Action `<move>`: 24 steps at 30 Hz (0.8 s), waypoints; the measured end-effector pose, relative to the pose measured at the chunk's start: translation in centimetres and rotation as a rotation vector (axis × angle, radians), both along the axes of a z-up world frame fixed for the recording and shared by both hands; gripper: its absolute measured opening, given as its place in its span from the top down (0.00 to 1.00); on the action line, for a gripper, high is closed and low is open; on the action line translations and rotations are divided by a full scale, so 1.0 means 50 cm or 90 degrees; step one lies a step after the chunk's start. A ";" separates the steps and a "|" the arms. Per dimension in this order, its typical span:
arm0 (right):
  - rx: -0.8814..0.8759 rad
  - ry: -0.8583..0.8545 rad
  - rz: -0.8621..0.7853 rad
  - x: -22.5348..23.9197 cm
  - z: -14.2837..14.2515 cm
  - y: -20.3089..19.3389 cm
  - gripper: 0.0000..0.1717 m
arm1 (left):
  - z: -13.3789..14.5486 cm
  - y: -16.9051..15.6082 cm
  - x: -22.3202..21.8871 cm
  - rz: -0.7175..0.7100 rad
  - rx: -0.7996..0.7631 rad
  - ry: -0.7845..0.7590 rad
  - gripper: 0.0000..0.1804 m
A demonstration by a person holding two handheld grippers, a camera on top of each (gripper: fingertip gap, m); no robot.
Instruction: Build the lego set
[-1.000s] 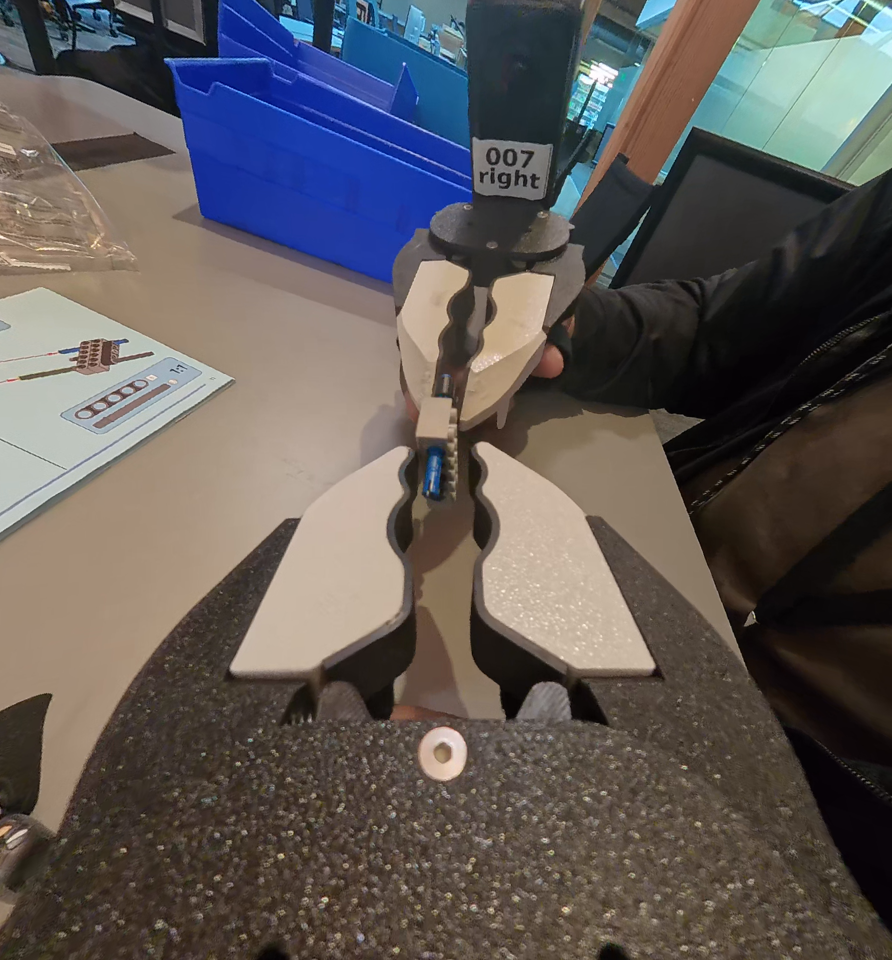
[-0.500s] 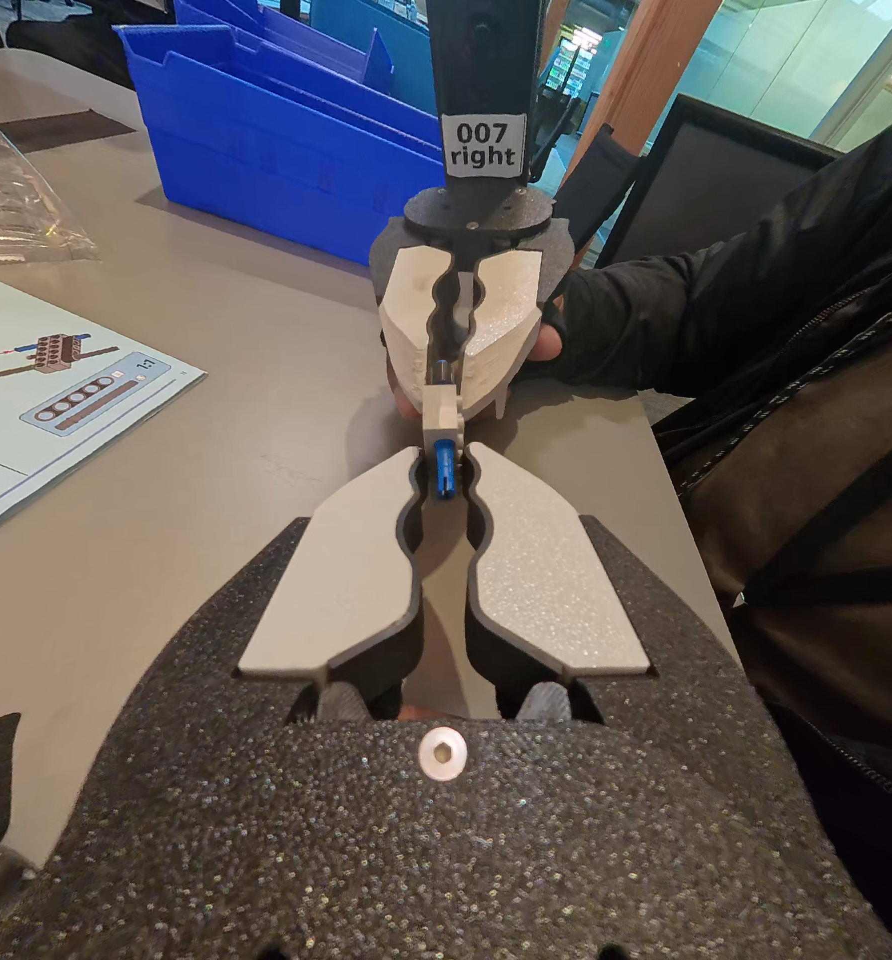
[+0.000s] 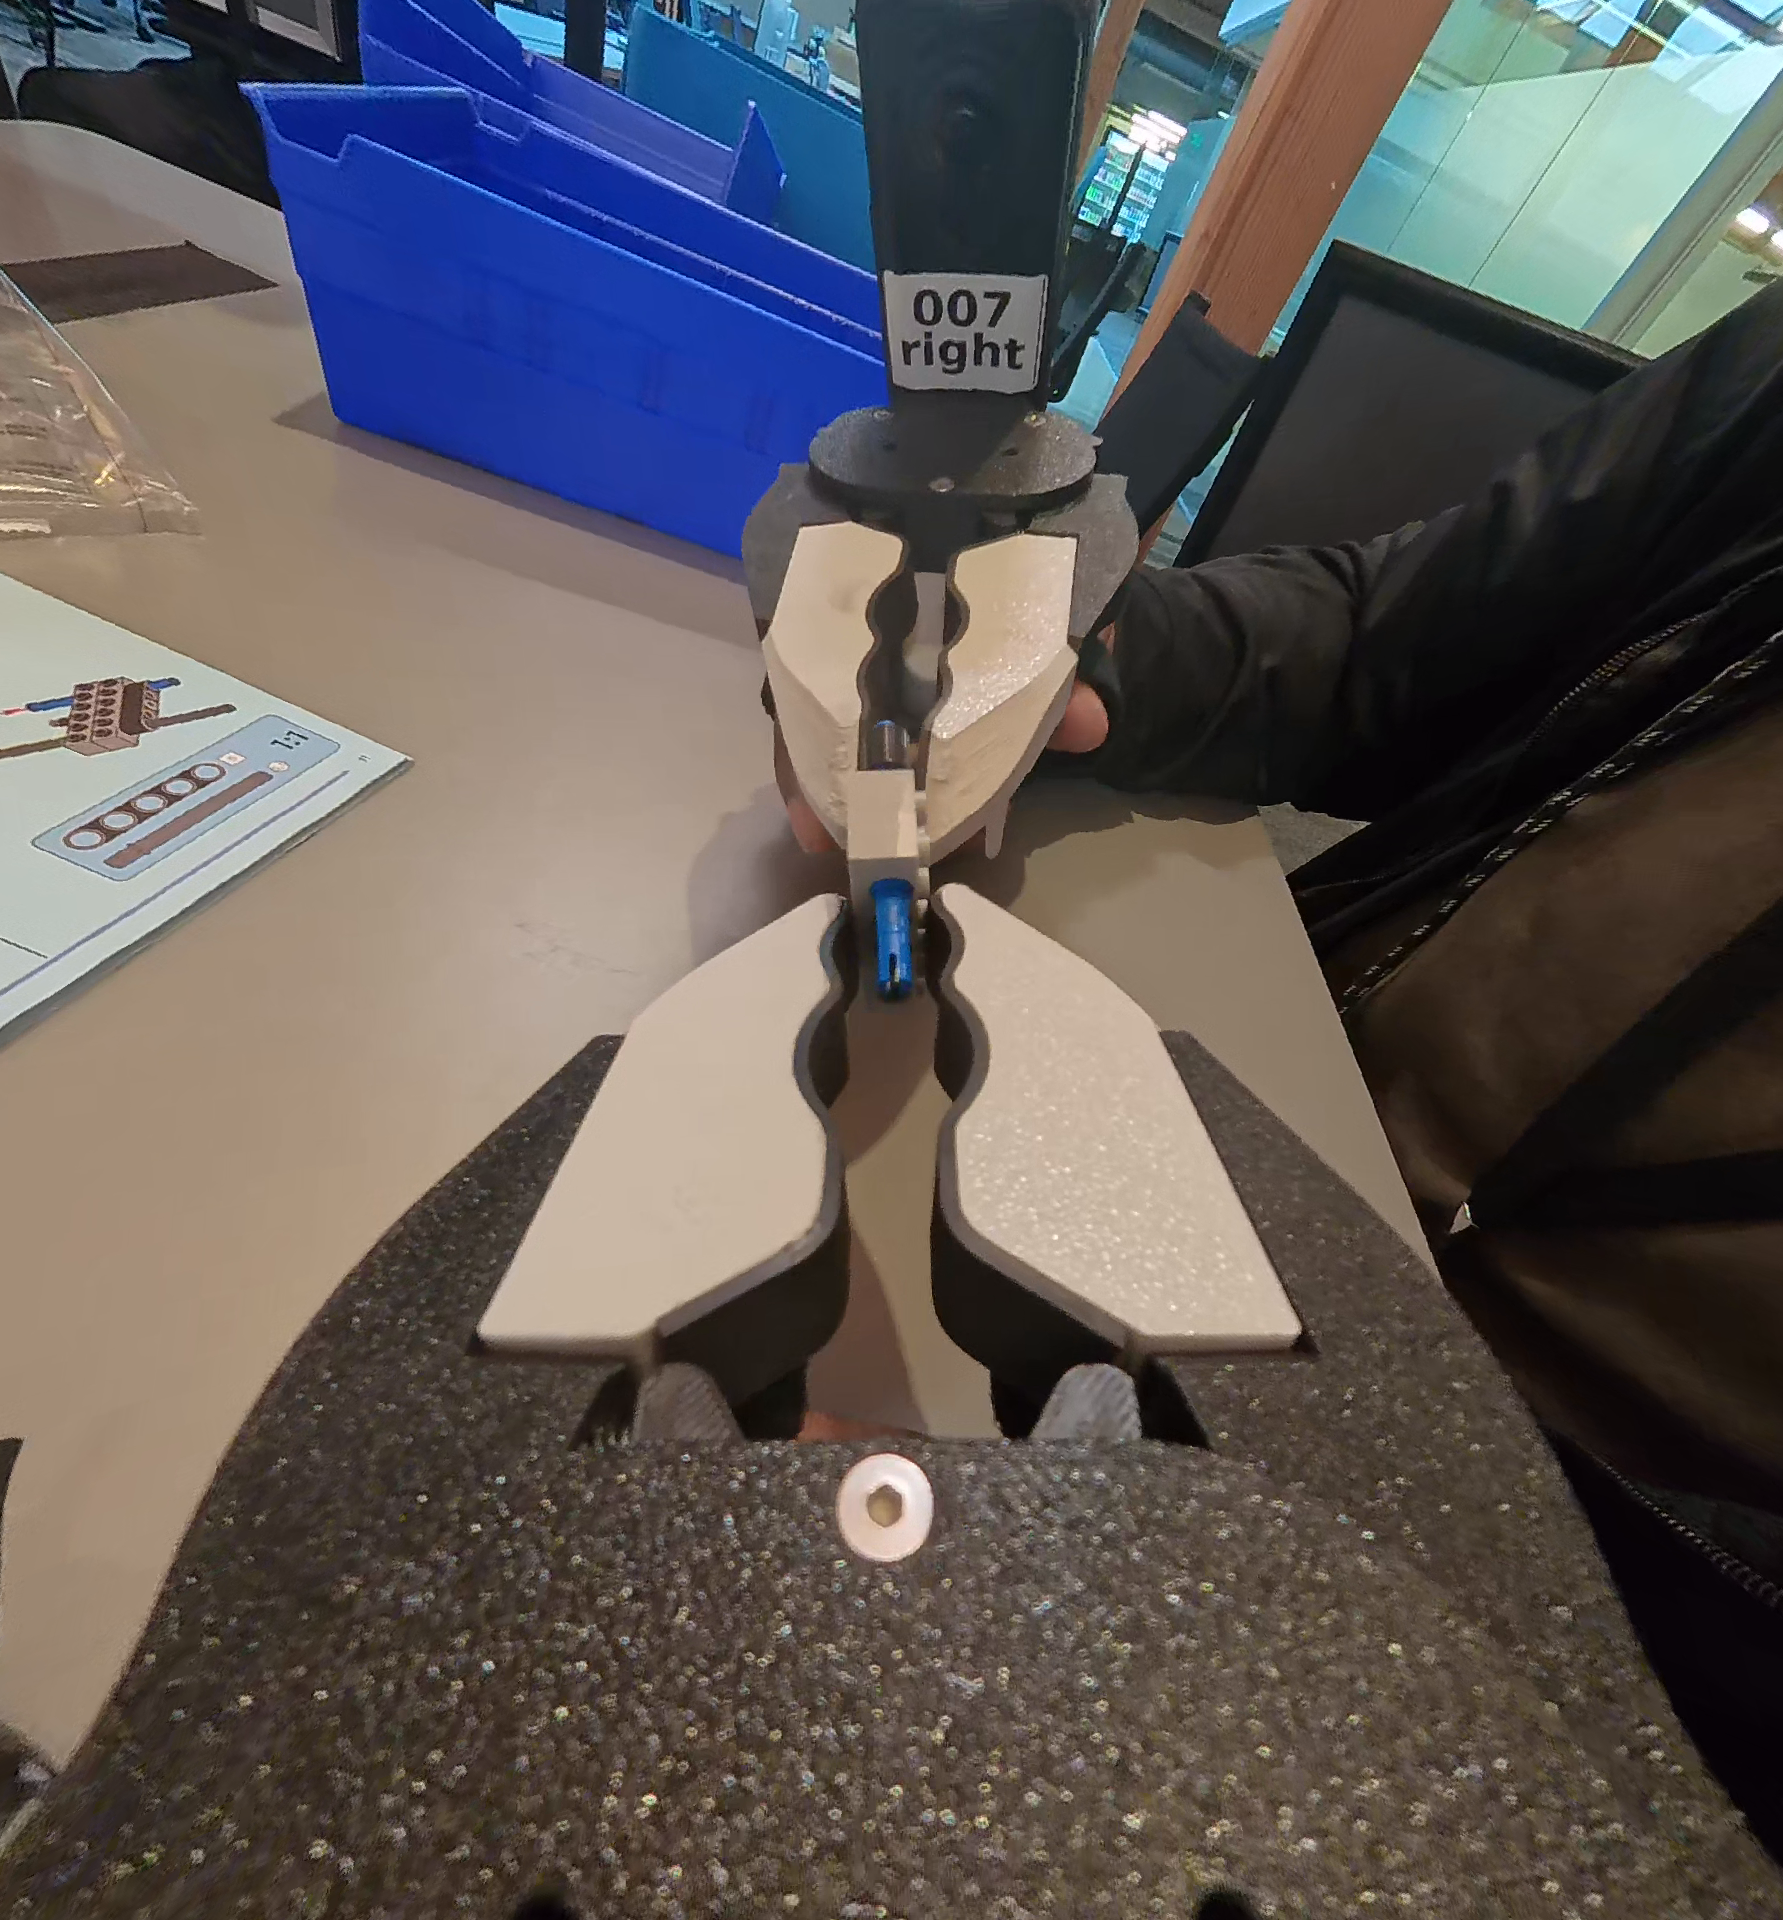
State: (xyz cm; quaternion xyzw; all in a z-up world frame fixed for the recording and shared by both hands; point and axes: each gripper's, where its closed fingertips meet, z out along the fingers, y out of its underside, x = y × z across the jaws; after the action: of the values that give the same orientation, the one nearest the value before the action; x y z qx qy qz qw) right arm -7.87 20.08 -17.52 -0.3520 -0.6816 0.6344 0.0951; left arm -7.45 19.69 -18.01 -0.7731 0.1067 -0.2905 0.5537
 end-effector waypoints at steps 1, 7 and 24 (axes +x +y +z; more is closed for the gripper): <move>-0.001 0.000 0.001 0.000 0.000 0.000 0.95 | 0.000 0.000 0.001 -0.001 0.001 -0.002 0.94; -0.010 0.000 0.004 0.001 0.002 -0.002 0.95 | 0.003 0.001 0.002 -0.001 0.003 -0.011 0.94; 0.017 0.018 -0.018 -0.004 0.005 0.002 0.88 | -0.003 0.003 0.003 0.004 -0.005 0.005 0.94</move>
State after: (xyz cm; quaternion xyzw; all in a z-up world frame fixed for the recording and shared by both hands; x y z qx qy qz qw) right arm -8.08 20.16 -17.28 -0.3516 -0.6833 0.6288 0.1185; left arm -7.30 19.82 -18.18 -0.7769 0.1057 -0.2861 0.5508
